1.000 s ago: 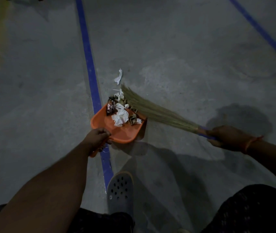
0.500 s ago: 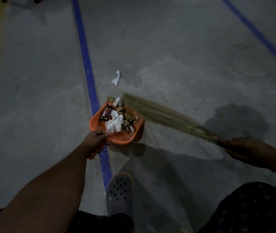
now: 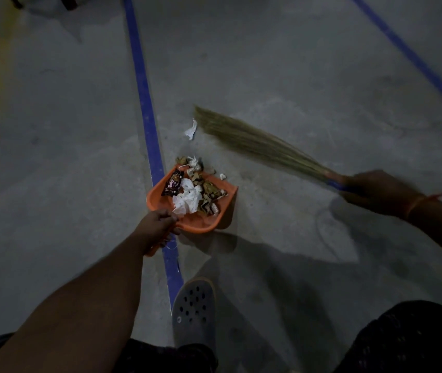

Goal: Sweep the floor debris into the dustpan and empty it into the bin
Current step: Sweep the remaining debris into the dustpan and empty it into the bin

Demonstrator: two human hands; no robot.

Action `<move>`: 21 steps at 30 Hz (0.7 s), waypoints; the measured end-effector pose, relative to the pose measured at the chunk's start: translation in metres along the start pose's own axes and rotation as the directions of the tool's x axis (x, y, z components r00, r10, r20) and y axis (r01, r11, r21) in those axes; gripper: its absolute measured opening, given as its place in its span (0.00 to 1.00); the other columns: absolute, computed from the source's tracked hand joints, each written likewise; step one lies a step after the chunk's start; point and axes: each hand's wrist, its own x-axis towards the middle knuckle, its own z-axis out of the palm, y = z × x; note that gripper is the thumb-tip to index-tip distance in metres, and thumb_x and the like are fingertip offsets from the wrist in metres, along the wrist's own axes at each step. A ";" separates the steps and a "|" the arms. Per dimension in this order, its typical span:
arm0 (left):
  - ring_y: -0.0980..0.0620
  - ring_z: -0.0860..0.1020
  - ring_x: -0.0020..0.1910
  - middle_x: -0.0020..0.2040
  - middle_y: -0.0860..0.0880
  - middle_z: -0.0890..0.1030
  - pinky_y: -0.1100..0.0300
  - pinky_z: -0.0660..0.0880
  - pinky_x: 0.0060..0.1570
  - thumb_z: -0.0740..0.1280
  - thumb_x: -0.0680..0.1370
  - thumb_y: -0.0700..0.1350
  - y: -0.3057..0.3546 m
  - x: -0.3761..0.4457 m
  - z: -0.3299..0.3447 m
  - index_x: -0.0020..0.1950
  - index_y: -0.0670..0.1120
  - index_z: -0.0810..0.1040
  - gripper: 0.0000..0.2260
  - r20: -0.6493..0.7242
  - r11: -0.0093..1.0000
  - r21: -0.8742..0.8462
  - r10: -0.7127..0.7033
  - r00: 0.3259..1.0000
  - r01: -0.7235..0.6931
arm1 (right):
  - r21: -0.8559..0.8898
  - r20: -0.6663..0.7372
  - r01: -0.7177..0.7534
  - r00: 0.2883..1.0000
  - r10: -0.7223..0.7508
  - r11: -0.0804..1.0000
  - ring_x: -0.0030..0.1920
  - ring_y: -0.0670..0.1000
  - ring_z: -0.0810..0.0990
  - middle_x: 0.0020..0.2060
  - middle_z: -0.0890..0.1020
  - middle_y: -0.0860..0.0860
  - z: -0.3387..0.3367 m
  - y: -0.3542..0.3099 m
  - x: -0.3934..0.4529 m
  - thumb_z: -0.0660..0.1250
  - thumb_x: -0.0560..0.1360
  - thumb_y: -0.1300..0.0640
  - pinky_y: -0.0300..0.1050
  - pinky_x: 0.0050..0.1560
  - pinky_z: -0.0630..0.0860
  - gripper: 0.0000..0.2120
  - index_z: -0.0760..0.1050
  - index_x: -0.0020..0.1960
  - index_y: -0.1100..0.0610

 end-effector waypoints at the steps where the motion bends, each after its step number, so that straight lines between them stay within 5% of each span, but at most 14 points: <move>1: 0.51 0.76 0.30 0.43 0.41 0.84 0.59 0.72 0.28 0.63 0.85 0.44 0.000 0.000 0.000 0.54 0.42 0.79 0.08 0.006 1.000 -0.006 0.001 1.000 -0.001 | 0.009 -0.017 -0.001 1.000 0.001 1.000 0.39 0.58 0.82 0.43 0.84 0.59 0.001 -0.003 0.013 0.70 0.73 0.50 0.50 0.43 0.79 0.22 0.77 0.66 0.53; 5: 0.51 0.76 0.29 0.42 0.40 0.84 0.59 0.71 0.28 0.63 0.85 0.43 0.000 0.002 -0.002 0.54 0.41 0.79 0.07 0.004 1.000 -0.011 0.001 1.000 -0.001 | 0.029 -0.042 0.033 0.999 -0.031 0.999 0.39 0.56 0.83 0.43 0.84 0.59 0.011 -0.006 0.052 0.63 0.75 0.45 0.48 0.43 0.79 0.28 0.62 0.74 0.40; 10: 0.49 0.75 0.30 0.43 0.39 0.84 0.60 0.71 0.29 0.63 0.85 0.44 -0.001 0.006 -0.002 0.55 0.41 0.78 0.07 0.004 1.000 -0.005 -0.002 1.000 0.002 | 0.080 -0.081 0.018 0.997 -0.012 0.997 0.25 0.45 0.70 0.31 0.76 0.53 0.019 -0.018 0.058 0.68 0.76 0.53 0.42 0.37 0.68 0.28 0.65 0.74 0.45; 15: 0.50 0.76 0.30 0.43 0.40 0.84 0.60 0.71 0.28 0.63 0.85 0.45 -0.001 0.009 -0.001 0.55 0.41 0.78 0.08 0.003 1.000 0.011 -0.004 1.000 0.004 | 0.069 -0.030 -0.015 0.999 0.017 0.998 0.28 0.47 0.74 0.32 0.79 0.54 0.024 -0.016 0.073 0.66 0.78 0.53 0.42 0.37 0.70 0.28 0.62 0.75 0.45; 21: 0.50 0.75 0.30 0.42 0.41 0.84 0.62 0.70 0.26 0.62 0.85 0.44 -0.008 0.006 0.000 0.57 0.39 0.78 0.09 0.000 1.000 -0.019 -0.004 1.000 0.004 | -0.043 -0.018 -0.055 0.998 0.054 0.998 0.48 0.61 0.78 0.50 0.80 0.62 0.016 -0.018 0.140 0.62 0.79 0.55 0.50 0.53 0.74 0.29 0.58 0.77 0.46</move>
